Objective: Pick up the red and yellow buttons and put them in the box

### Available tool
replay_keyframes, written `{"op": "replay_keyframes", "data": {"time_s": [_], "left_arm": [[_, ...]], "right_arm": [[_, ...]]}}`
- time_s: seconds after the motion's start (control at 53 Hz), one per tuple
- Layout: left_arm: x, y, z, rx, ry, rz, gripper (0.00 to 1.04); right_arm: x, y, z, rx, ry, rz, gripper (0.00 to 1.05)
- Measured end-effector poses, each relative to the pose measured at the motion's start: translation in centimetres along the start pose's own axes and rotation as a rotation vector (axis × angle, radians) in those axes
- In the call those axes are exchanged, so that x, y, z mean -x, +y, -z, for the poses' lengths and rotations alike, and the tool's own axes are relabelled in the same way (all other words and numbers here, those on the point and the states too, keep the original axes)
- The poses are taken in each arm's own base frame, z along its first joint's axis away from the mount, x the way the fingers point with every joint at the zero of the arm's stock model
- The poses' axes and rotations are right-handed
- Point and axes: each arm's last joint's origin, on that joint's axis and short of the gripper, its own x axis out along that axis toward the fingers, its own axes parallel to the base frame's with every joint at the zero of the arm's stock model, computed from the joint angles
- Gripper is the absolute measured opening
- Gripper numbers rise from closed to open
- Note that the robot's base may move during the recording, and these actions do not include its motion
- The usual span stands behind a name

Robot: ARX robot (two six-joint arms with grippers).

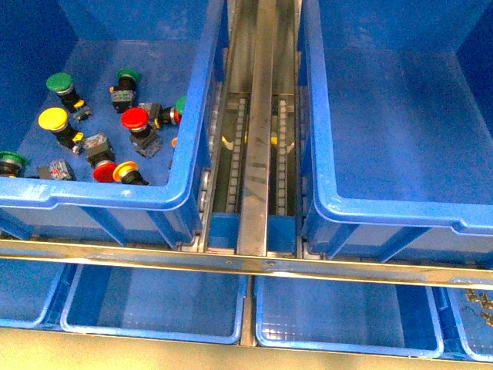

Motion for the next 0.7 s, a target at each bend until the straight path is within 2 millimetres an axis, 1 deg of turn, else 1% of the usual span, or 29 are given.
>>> {"op": "replay_keyframes", "data": {"time_s": [0.698], "left_arm": [[0.0, 0.0, 0.0, 0.0, 0.0, 0.0, 0.97]], "right_arm": [[0.0, 0.0, 0.0, 0.0, 0.0, 0.0, 0.99]]}}
